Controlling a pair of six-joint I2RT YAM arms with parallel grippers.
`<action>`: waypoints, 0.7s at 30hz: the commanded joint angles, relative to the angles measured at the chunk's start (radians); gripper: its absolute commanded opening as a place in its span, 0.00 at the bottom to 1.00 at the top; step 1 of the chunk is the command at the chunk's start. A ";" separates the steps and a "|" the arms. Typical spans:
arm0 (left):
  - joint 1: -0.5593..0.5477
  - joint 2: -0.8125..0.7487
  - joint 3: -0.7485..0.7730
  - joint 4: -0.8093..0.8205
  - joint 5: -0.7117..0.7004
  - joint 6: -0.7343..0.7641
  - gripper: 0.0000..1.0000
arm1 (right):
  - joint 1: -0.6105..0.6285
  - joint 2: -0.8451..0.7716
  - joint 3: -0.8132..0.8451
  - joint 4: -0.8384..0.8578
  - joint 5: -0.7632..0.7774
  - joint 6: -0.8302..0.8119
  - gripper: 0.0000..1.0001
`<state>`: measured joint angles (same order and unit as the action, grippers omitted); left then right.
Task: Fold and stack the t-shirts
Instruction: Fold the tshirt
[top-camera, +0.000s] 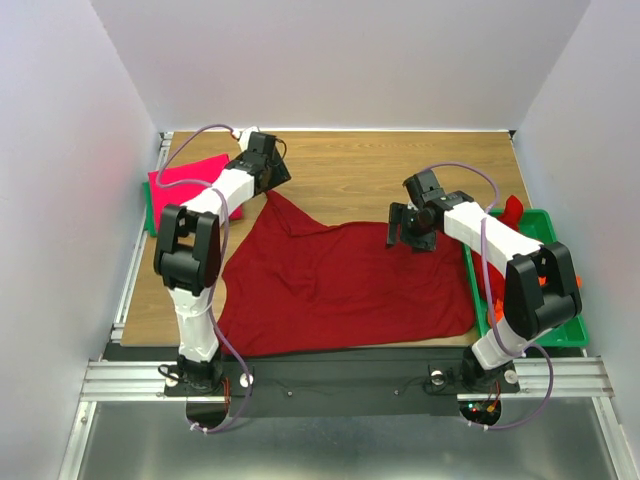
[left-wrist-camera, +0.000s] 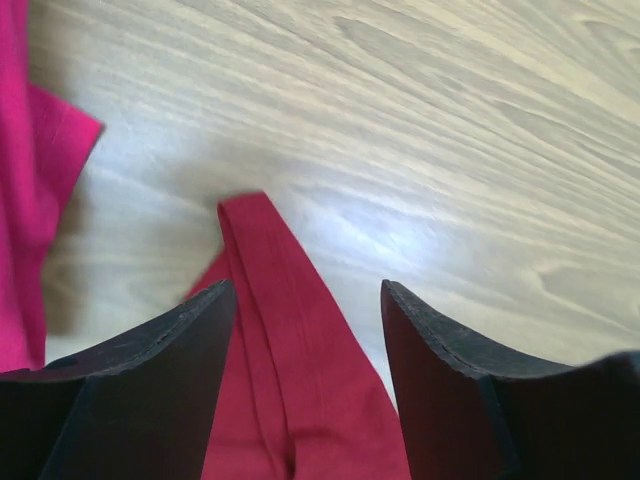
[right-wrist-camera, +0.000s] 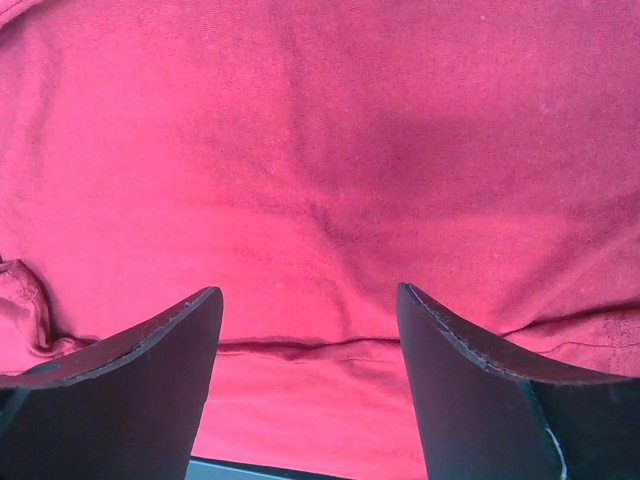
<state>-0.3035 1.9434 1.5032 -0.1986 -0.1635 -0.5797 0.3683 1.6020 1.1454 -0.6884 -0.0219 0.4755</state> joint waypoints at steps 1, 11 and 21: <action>0.010 0.090 0.086 -0.008 -0.025 0.052 0.69 | 0.009 -0.011 -0.004 0.006 0.014 0.009 0.76; 0.046 0.172 0.167 -0.047 -0.053 0.061 0.66 | 0.009 0.004 -0.007 0.004 0.016 0.012 0.76; 0.067 0.203 0.172 -0.039 -0.024 0.073 0.63 | 0.009 0.042 0.011 0.003 0.014 0.005 0.76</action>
<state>-0.2398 2.1422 1.6245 -0.2420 -0.1909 -0.5297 0.3683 1.6295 1.1450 -0.6884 -0.0219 0.4793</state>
